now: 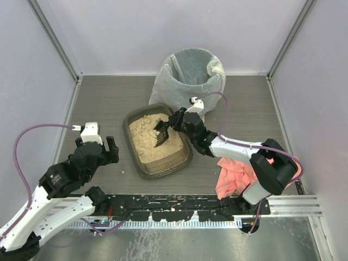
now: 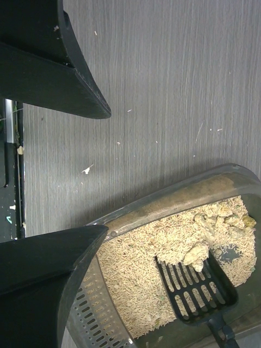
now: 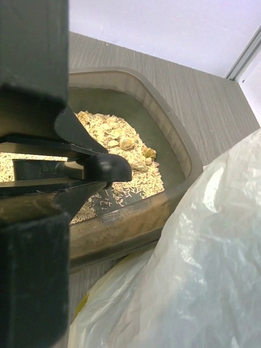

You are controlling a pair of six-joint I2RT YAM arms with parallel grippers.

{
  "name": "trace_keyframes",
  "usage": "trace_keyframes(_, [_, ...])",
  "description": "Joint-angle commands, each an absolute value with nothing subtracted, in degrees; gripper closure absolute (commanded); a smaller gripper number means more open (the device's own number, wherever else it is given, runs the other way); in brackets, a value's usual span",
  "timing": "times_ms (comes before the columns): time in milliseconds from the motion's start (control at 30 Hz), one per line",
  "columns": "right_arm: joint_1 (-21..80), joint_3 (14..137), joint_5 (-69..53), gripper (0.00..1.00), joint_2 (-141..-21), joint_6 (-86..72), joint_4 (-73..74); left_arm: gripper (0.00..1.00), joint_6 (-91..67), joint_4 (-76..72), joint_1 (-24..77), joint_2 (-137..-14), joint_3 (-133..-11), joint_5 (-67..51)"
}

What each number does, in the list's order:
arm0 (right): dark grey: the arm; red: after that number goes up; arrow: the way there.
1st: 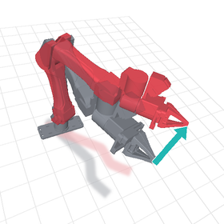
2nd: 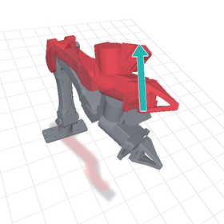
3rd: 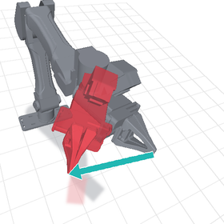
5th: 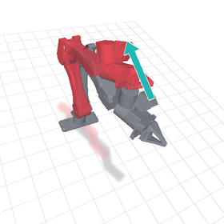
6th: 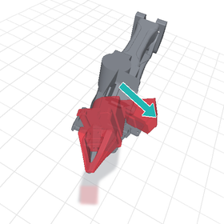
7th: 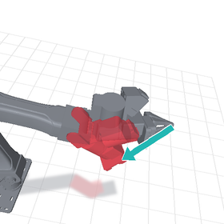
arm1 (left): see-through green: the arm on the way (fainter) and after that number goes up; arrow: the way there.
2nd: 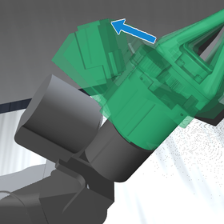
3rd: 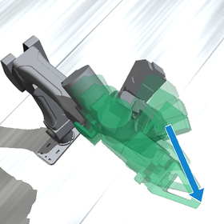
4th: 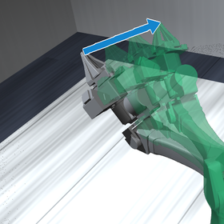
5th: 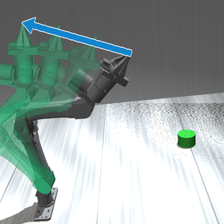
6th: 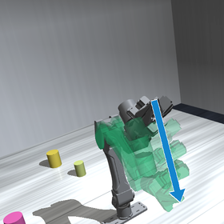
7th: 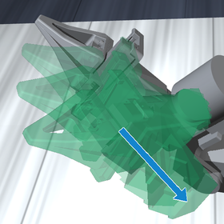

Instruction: Clean the litter box

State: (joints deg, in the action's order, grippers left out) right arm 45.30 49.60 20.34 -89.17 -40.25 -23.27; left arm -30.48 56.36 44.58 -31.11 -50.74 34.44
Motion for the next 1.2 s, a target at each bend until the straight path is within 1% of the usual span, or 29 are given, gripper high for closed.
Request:
trace_keyframes(0, [44.4,47.4,18.0,0.99,-85.1,-45.3,-31.3,0.2,-29.6,53.2,44.6,-31.5,-50.8,34.4])
trace_keyframes(267, [43.1,43.9,15.3,0.99,-84.6,-47.9,-36.0,0.2,-29.6,53.2,44.6,-31.6,-50.8,34.4])
trace_keyframes(800, [37.2,33.6,8.9,0.99,-81.3,-61.1,-48.9,0.19,-29.3,53.0,44.6,-31.9,-50.7,34.4])
trace_keyframes(967, [33.8,29.5,4.3,0.99,-79.5,-66.8,-53.7,0.19,-29.6,52.3,44.6,-31.8,-50.3,34.7])
trace_keyframes(1167, [26.6,23.9,-2.9,0.99,-77.4,-74.1,-58.3,0.15,-29.7,48.5,44.6,-31.4,-49.4,35.1])
